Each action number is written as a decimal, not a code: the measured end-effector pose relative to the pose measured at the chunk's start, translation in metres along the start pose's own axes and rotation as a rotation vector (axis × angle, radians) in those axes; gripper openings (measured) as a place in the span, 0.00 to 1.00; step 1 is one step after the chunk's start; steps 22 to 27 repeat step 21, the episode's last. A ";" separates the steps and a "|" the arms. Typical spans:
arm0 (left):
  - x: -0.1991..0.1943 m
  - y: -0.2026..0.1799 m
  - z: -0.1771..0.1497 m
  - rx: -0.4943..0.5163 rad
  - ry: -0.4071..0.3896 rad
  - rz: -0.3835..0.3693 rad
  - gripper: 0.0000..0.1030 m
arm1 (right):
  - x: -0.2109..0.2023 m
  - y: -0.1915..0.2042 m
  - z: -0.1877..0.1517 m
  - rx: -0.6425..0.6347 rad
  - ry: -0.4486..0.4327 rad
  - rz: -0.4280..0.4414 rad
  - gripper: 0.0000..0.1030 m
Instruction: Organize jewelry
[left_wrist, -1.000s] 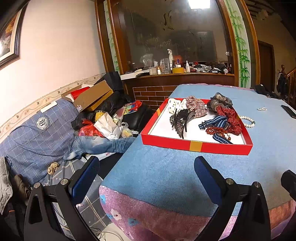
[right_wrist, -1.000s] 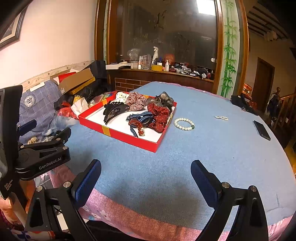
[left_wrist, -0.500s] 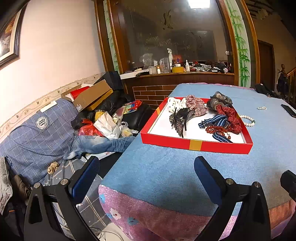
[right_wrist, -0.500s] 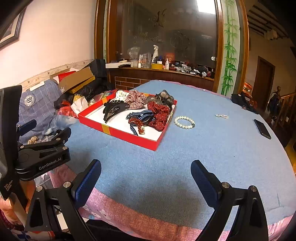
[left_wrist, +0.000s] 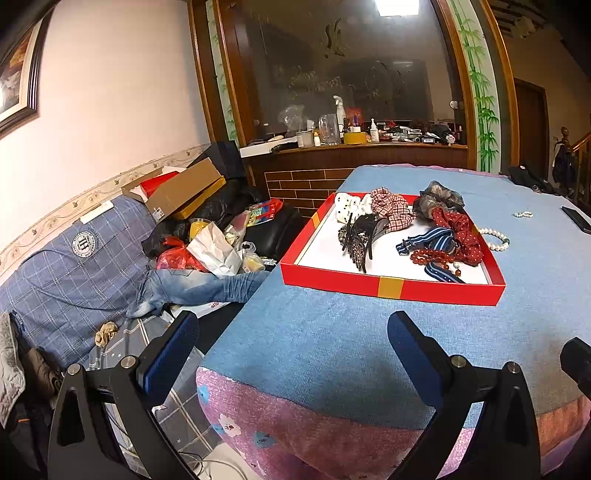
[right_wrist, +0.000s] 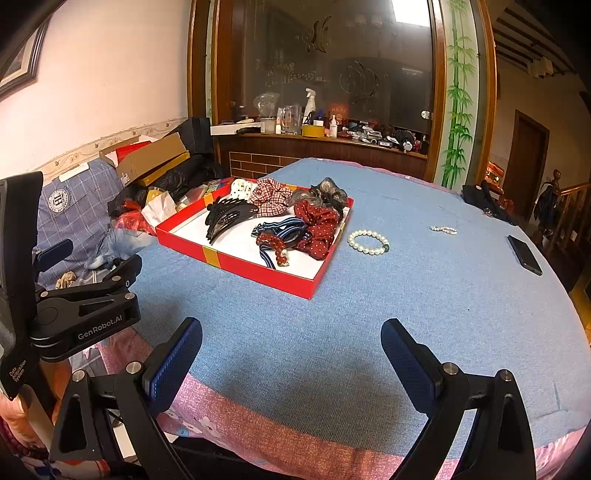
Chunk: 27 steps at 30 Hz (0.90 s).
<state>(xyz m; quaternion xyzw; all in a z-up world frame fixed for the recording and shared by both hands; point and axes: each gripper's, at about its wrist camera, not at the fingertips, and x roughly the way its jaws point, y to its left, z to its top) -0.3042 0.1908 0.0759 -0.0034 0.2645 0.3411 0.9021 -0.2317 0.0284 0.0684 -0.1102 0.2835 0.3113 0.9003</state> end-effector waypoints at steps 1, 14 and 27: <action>0.000 0.000 0.000 0.001 0.001 -0.001 0.99 | 0.000 -0.001 0.001 0.000 0.000 0.000 0.97; 0.002 0.001 -0.003 0.000 0.015 0.021 0.99 | 0.000 -0.001 0.001 0.001 0.001 0.000 0.97; -0.006 -0.006 0.002 0.024 -0.014 0.027 0.99 | 0.004 -0.019 0.001 0.063 0.017 0.013 0.97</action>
